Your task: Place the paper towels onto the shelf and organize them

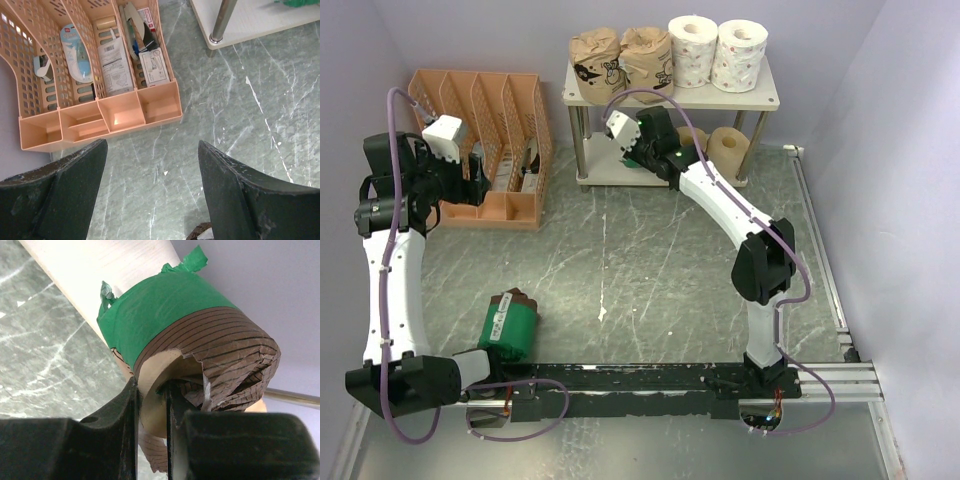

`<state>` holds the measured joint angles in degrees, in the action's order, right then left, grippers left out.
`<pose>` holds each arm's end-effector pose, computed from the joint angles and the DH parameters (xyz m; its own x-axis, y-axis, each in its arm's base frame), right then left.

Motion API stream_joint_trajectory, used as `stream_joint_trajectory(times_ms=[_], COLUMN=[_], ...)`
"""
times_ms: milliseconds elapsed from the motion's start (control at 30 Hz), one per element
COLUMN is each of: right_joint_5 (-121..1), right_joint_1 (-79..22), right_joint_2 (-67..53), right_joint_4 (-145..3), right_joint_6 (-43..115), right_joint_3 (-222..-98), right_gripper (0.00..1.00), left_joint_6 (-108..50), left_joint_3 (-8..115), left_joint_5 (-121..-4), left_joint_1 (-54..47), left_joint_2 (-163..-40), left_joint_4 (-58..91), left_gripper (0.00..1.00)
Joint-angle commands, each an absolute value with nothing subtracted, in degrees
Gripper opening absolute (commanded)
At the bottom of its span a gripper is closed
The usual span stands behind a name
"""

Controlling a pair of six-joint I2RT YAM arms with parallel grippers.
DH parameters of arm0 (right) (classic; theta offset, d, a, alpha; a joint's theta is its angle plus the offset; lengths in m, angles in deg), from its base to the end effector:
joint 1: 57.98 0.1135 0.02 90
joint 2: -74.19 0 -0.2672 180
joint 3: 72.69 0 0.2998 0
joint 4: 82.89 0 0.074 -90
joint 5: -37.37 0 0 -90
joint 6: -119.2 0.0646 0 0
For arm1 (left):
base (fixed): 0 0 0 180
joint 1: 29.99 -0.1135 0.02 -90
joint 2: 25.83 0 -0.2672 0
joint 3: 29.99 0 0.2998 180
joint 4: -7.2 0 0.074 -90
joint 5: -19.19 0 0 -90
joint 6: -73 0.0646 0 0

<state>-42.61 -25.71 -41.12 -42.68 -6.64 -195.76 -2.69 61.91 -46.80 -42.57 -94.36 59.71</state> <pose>0.4689 0.2828 0.3217 -0.1326 -0.7657 -0.6294 -0.5912 0.5708 -0.5698 0.3118 0.0426 0.4163 -0.4240 0.1367 -0.8953 0.2608 0.9651 0.0239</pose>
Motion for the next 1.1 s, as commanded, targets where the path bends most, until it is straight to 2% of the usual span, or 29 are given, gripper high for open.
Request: stream_joint_trajectory(times_ms=[0,100,433,667,800,967,1067], right_joint_5=[-41.1,-41.3,-38.3,-37.8,-36.7,-34.3,-33.7], right_joint_1=[-25.9,-25.9,-25.9,-25.8,-25.6,-25.1,-25.0], right_joint_2=[-40.1,-41.1,-43.6,-44.5,-45.0,-44.1,-43.3], right_joint_4=[-42.0,-41.7,-45.2,-48.9,-51.4,-56.0,-58.1], right_joint_6=[-12.6,-14.1,-15.6,-18.0,-18.4,-19.8,-20.0], right_joint_3=[-197.9,-197.9,-195.0,-192.9,-192.7,-190.4,-189.5], right_gripper=[0.0,0.0,0.21,0.31,0.46,0.71,0.79], left_joint_6=[-3.7,-3.8,-4.1,-4.1,-4.0,-4.0,-4.1], left_joint_3=[64.6,64.8,64.7,64.7,64.5,64.4,64.2], left_joint_5=[-44.1,-43.9,-43.3,-42.9,-43.2,-43.7,-43.7], left_joint_1=[-43.2,-43.3,-43.7,-44.0,-44.0,-44.0,-44.0], left_joint_2=[-94.3,-94.4,-94.4,-94.8,-94.7,-94.8,-94.7], left_joint_4=[59.1,59.2,59.0,59.0,59.1,59.1,58.9], left_gripper=[0.84,0.84,0.84,0.84,0.84,0.83,0.83])
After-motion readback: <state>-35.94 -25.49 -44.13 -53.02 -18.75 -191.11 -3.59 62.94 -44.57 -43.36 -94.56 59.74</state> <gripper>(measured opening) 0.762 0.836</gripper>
